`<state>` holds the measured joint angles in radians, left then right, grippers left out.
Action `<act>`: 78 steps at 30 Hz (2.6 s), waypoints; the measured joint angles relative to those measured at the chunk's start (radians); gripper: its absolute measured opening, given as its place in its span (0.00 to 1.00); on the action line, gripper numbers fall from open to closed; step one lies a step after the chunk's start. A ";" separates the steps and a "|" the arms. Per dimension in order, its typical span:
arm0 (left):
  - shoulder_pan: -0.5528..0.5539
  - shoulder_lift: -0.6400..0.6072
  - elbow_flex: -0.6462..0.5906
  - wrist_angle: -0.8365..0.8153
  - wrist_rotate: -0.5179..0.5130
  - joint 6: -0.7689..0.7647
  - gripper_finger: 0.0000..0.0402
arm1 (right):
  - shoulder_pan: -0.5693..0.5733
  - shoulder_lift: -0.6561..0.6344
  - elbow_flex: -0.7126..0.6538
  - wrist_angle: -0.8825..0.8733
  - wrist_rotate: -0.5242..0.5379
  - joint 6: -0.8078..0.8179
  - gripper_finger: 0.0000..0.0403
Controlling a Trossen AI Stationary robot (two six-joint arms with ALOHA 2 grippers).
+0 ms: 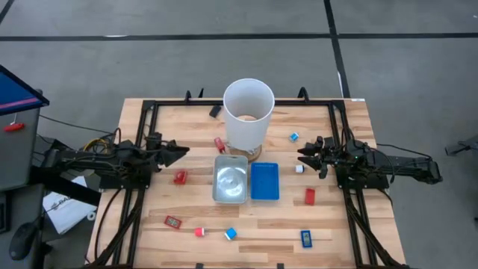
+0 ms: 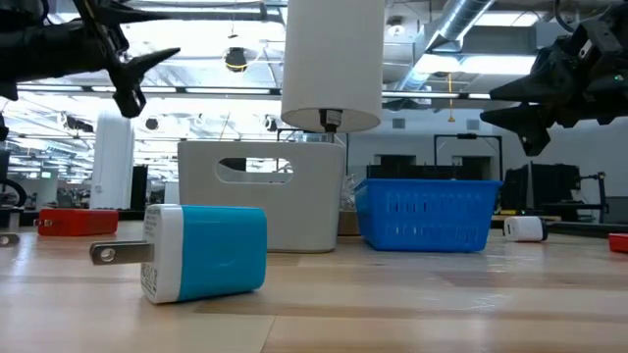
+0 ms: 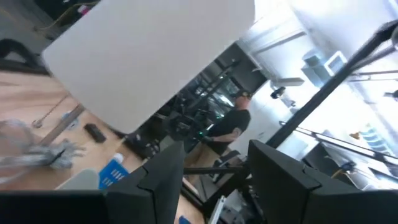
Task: Pick & Place Office items
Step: Put the top red digital clock into the blue bin
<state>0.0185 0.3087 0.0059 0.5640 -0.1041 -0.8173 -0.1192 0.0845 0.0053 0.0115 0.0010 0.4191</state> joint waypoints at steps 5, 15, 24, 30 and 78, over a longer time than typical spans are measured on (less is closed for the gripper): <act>0.000 0.034 0.000 -0.001 -0.012 -0.030 0.44 | 0.000 0.000 0.000 0.000 0.000 0.000 0.45; -0.030 0.213 0.000 -0.006 0.018 -0.310 0.44 | -0.001 0.000 0.000 0.154 0.092 0.078 0.45; -0.135 0.348 0.000 0.047 -0.062 -0.494 0.44 | -0.027 0.000 0.035 0.375 0.235 0.492 0.45; -0.140 0.374 0.000 0.093 -0.082 -0.437 0.44 | -0.059 0.000 0.037 0.412 0.343 0.637 0.45; -0.129 0.346 0.000 0.806 -0.292 0.309 0.44 | 0.836 1.535 1.404 -1.340 0.349 1.941 0.41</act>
<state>-0.1108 0.6544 0.0059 1.3697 -0.3958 -0.5079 0.7167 1.6198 1.4094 -1.3287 0.3502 2.3598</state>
